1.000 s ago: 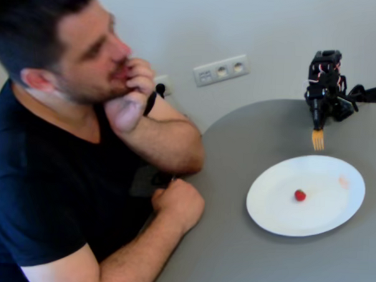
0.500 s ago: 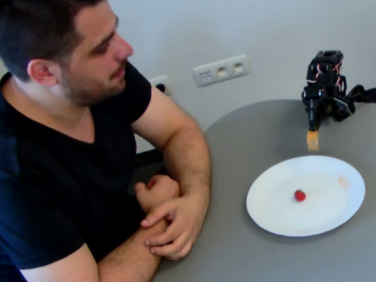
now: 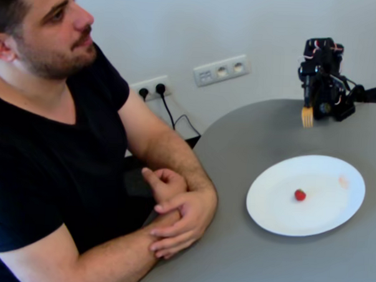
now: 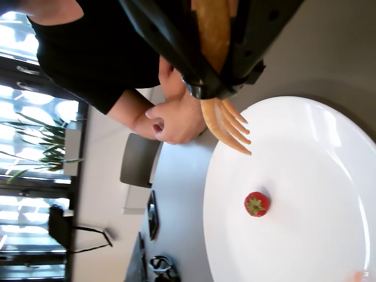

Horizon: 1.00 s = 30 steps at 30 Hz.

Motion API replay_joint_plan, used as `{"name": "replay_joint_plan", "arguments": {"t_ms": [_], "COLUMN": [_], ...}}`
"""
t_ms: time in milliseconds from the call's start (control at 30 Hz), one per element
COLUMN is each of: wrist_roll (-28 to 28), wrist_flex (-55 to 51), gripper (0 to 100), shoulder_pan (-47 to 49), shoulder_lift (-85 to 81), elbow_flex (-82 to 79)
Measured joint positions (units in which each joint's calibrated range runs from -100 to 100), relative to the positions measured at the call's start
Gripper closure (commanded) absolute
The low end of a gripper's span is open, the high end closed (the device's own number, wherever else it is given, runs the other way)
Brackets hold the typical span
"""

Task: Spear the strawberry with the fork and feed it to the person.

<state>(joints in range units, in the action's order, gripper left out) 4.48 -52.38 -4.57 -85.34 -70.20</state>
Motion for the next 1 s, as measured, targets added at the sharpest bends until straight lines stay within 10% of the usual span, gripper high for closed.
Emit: {"name": "replay_joint_plan", "arguments": {"t_ms": [1000], "wrist_roll": [-0.3], "wrist_flex": [18.6], "gripper": [98], "shoulder_pan": [0.1], "shoulder_lift": [80.2], "elbow_flex": [48.2]}}
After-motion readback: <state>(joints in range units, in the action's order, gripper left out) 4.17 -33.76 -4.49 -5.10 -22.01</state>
